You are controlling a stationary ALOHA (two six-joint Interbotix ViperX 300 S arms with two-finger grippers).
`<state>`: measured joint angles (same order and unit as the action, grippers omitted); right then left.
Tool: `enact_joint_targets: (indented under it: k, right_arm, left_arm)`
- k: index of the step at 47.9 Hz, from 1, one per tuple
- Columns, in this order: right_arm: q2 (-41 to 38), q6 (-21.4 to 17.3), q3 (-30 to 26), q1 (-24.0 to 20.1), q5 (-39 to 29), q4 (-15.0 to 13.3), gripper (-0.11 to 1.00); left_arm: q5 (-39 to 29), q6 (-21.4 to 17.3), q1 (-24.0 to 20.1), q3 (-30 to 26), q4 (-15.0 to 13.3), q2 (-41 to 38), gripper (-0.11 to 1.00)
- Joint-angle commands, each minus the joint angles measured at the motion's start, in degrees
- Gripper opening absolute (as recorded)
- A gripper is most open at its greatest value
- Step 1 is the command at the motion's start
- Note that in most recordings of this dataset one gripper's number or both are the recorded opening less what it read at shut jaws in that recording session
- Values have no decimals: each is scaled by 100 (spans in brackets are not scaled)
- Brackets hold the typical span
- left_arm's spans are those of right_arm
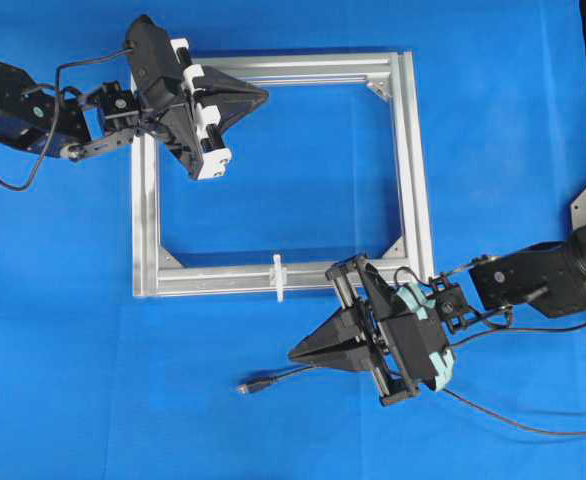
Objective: Insert the wire through the string loop located in the center.
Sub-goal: 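Move the right gripper down toward the black USB cable plug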
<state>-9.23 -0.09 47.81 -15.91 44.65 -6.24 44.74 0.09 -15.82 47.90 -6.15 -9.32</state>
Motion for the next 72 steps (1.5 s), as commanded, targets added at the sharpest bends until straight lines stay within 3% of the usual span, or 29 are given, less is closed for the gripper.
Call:
enact_joint_targets:
  k: [1, 13, 23, 27, 32, 42, 46, 50, 60, 72]
  right_arm:
    - [308, -9, -88, -149, 0, 0, 0]
    - [536, -255, -114, -237, -826, 9, -5]
    - [545, -519, -114, -281, -888, 0, -5]
    - [545, -545, -123, -316, -888, 0, 0]
    - [545, -554, -158, -360, -896, 44, 18]
    - [519, -545, -193, -431, -932, 264, 80]
    - [501, -545, -202, -431, -923, 316, 93]
    - [431, -545, -211, -431, -932, 396, 89]
    - [-158, -545, -404, -439, -870, 721, 90]
    - [-826, -545, -729, -439, -861, 923, 90]
  left_arm:
    - [-79, -18, 35, -70, 114, 334, 0]
    - [-158, -26, 18, -18, 114, 369, 0]
    - [-176, -18, 18, -18, 114, 369, 0]
    - [-185, -18, 18, -18, 123, 369, 0]
    - [-211, -18, 18, -18, 123, 369, 0]
    - [-211, -26, 18, -18, 123, 378, 0]
    - [-211, -35, 18, -35, 123, 378, 0]
    - [-220, -44, 18, -44, 123, 378, 0]
    - [-211, -53, 18, -35, 123, 387, 0]
    - [-220, -53, 18, -9, 123, 396, 0]
